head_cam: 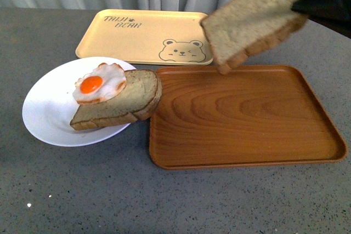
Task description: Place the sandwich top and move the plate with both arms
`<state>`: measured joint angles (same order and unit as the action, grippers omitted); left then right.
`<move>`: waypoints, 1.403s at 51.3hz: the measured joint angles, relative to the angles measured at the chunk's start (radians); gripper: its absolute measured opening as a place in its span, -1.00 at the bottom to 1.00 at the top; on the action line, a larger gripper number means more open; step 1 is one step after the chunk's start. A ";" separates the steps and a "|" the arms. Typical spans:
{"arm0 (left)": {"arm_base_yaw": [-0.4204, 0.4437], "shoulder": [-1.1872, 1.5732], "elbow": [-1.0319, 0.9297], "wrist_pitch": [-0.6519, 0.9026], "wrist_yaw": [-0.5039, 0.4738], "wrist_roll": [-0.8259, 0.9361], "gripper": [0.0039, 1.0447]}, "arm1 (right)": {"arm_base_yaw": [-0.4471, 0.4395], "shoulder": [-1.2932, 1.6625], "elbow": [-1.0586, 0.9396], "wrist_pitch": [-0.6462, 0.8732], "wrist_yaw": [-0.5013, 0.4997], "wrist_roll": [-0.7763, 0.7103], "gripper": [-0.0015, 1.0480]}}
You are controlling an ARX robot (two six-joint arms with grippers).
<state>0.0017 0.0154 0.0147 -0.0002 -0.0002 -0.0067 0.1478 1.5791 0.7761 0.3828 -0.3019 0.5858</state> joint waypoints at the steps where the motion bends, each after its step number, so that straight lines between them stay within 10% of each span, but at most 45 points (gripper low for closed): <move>1: 0.000 0.000 0.000 0.000 0.000 0.000 0.83 | 0.013 0.003 0.009 0.000 0.003 0.003 -0.96; 24: 0.000 0.000 0.000 0.000 0.000 0.000 0.83 | 0.359 0.338 0.424 -0.021 0.074 0.124 -0.96; 56: 0.000 0.000 0.000 0.000 0.000 0.000 0.83 | 0.466 0.627 0.621 -0.105 0.135 0.169 -0.96; 72: 0.000 0.000 0.000 0.000 0.000 0.000 0.83 | 0.452 0.567 0.476 -0.019 0.129 0.123 0.01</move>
<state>0.0017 0.0154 0.0147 -0.0002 -0.0002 -0.0067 0.6003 2.1460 1.2522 0.3634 -0.1726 0.7090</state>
